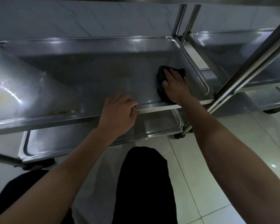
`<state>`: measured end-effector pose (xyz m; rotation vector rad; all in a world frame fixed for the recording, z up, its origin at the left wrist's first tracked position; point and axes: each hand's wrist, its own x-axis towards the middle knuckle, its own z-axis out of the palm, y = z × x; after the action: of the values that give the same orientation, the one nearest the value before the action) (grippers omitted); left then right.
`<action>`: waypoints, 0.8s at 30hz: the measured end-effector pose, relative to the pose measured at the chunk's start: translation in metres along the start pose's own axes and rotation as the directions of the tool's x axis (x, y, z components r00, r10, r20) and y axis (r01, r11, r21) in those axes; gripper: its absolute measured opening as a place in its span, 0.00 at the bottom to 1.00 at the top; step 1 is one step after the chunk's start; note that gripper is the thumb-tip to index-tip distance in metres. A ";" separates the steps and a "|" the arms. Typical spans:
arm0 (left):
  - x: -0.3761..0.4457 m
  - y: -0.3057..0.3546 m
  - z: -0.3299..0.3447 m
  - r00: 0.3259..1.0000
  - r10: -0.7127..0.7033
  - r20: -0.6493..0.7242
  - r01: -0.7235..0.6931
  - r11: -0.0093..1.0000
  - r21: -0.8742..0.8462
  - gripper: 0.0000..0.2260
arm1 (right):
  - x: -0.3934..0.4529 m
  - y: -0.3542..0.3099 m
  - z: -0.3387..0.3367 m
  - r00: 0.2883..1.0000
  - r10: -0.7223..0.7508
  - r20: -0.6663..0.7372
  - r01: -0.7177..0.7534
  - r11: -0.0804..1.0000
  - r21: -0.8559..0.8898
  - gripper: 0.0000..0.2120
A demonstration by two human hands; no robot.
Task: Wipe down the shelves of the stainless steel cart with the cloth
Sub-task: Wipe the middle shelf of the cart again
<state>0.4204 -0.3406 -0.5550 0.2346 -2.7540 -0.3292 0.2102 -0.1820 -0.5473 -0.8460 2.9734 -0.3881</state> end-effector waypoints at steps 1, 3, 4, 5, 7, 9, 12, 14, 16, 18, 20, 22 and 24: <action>-0.001 -0.006 -0.003 0.999 -0.031 0.009 0.031 0.999 0.015 0.13 | 0.002 -0.014 0.004 1.000 -0.019 0.021 0.019 1.000 0.004 0.28; -0.002 -0.021 -0.012 0.994 -0.101 0.031 0.098 0.991 0.085 0.16 | 0.009 -0.043 0.014 0.997 -0.060 0.051 0.060 0.998 0.008 0.27; -0.003 -0.030 -0.017 0.990 -0.134 0.039 0.128 0.984 0.127 0.16 | 0.011 -0.057 0.018 0.995 -0.080 0.064 0.080 0.997 0.006 0.27; -0.005 -0.039 -0.022 0.986 -0.161 0.041 0.152 0.975 0.160 0.16 | 0.013 -0.072 0.023 0.992 -0.098 0.074 0.098 0.995 0.003 0.27; -0.009 -0.056 -0.031 0.981 -0.191 0.037 0.180 0.962 0.203 0.13 | 0.017 -0.099 0.033 0.987 -0.138 0.080 0.139 0.990 -0.002 0.27; -0.015 -0.070 -0.038 0.977 -0.210 0.032 0.197 0.954 0.227 0.13 | 0.018 -0.126 0.041 0.979 -0.184 0.091 0.185 0.983 0.002 0.27; -0.027 -0.088 -0.047 0.971 -0.241 0.001 0.235 0.948 0.217 0.12 | 0.018 -0.170 0.053 0.954 -0.275 0.117 0.274 0.961 0.019 0.27; -0.035 -0.098 -0.050 0.968 -0.249 -0.031 0.250 0.945 0.209 0.12 | 0.017 -0.200 0.061 0.931 -0.339 0.133 0.338 0.941 0.034 0.27; -0.040 -0.106 -0.050 0.966 -0.258 -0.013 0.255 0.945 0.207 0.13 | 0.016 -0.221 0.067 0.915 -0.378 0.143 0.374 0.926 0.056 0.27; -0.040 -0.108 -0.048 0.965 -0.261 0.008 0.254 0.946 0.201 0.15 | 0.015 -0.229 0.070 0.911 -0.392 0.129 0.385 0.920 0.072 0.26; -0.036 -0.106 -0.046 0.966 -0.257 0.014 0.250 0.950 0.185 0.15 | 0.016 -0.225 0.069 0.908 -0.407 0.102 0.400 0.913 0.083 0.26; -0.030 -0.101 -0.043 0.969 -0.248 0.007 0.243 0.955 0.169 0.14 | 0.018 -0.214 0.067 0.907 -0.412 0.082 0.406 0.910 0.077 0.25; -0.021 -0.094 -0.040 0.973 -0.230 -0.013 0.229 0.961 0.158 0.13 | 0.024 -0.198 0.063 0.922 -0.378 0.086 0.373 0.925 0.066 0.25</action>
<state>0.4660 -0.4343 -0.5495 0.5983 -2.7637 -0.1687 0.2972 -0.3717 -0.5593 -1.3913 2.6922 -0.4116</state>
